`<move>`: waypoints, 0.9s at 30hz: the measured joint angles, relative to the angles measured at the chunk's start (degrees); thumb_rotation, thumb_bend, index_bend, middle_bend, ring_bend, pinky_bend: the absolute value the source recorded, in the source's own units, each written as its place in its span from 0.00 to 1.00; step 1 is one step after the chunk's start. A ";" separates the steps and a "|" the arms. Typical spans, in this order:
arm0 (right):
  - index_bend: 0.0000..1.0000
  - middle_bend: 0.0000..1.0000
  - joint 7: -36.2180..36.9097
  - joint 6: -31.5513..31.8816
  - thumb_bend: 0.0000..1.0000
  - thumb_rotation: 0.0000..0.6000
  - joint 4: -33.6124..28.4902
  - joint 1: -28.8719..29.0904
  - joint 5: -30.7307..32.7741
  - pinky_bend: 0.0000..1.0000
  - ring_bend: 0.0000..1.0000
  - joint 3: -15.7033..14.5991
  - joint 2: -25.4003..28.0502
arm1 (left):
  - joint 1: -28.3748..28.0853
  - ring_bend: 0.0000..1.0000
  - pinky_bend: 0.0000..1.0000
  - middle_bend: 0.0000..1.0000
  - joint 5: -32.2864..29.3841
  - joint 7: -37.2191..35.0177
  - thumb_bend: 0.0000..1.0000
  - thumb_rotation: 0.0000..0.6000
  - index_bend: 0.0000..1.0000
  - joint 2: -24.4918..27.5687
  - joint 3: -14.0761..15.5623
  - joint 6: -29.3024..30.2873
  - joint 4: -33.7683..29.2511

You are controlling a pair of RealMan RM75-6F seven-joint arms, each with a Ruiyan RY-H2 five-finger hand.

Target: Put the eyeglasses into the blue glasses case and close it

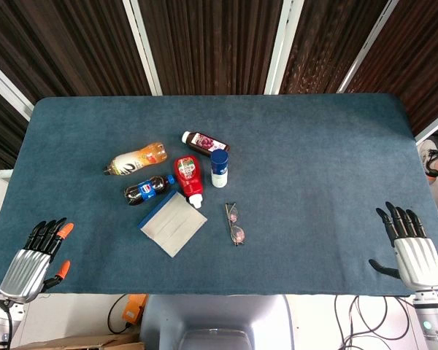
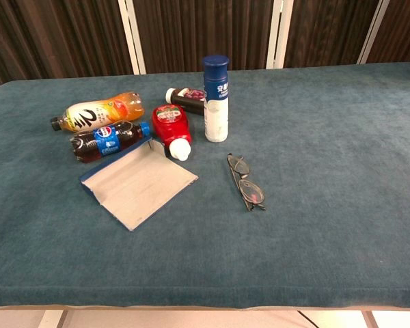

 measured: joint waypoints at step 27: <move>0.00 0.00 4.36 -0.94 0.08 1.00 -0.23 0.18 1.10 0.00 0.00 0.61 1.94 | -21.96 0.00 0.00 0.00 8.51 -8.07 0.39 1.00 0.23 -14.59 -4.59 -16.29 9.50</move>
